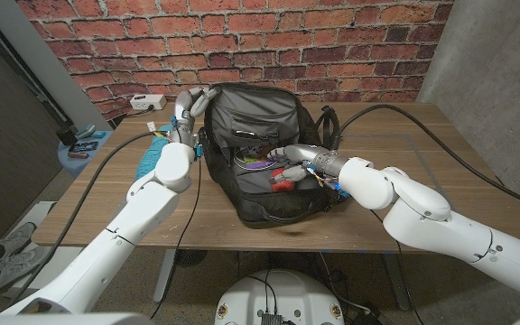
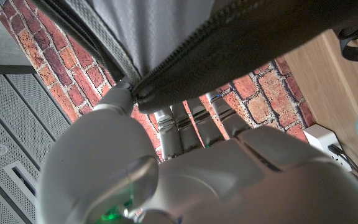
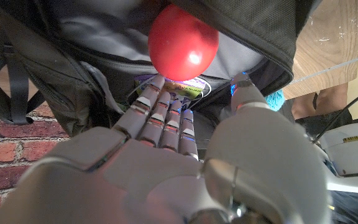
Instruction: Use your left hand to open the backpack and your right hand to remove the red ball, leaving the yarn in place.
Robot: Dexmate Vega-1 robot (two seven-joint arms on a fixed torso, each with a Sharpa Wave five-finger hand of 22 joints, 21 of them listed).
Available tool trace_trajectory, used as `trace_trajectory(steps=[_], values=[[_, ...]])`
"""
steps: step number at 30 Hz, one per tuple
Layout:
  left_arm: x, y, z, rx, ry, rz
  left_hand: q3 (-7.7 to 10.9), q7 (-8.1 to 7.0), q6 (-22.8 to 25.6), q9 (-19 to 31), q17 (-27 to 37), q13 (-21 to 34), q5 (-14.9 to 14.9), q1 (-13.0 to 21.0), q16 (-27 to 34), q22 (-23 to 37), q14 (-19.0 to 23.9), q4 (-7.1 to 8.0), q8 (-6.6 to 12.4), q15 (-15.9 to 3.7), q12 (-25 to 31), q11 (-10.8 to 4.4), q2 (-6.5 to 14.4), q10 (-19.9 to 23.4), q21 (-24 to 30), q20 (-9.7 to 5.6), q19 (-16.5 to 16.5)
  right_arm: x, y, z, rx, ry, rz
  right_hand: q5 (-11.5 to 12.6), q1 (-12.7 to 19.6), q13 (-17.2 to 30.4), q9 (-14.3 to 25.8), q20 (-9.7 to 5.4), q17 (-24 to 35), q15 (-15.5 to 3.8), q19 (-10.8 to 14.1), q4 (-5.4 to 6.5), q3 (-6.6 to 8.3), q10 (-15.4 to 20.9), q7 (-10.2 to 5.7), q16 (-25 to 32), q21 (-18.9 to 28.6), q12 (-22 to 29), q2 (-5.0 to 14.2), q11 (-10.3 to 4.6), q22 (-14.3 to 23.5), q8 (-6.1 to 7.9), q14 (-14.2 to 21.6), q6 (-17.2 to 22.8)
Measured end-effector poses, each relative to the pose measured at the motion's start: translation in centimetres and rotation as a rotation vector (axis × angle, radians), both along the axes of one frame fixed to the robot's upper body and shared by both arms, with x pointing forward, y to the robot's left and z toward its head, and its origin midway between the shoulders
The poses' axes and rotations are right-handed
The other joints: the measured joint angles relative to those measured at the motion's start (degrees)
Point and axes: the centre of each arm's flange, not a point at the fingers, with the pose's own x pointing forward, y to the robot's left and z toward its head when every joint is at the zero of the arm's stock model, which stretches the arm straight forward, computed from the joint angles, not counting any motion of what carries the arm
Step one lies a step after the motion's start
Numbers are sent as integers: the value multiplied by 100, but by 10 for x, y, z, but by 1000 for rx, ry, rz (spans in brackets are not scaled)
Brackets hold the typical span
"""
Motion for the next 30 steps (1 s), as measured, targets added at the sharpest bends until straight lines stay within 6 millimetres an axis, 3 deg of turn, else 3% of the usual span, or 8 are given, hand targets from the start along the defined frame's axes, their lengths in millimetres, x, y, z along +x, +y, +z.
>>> trace_trajectory(steps=[30], values=[[-4,-6,-4,8,-24,6,-24,28,-29,-51,1,15,-5,9,0,-1,0,-23,9,0,1,-12,-8,12,22,0,0,4,2,-6,-133,-96,59,40,0,26,0,-11,27,0,-29,32,-32,-41,-41,0,-27,0,0,-41,2,0,0,-40]])
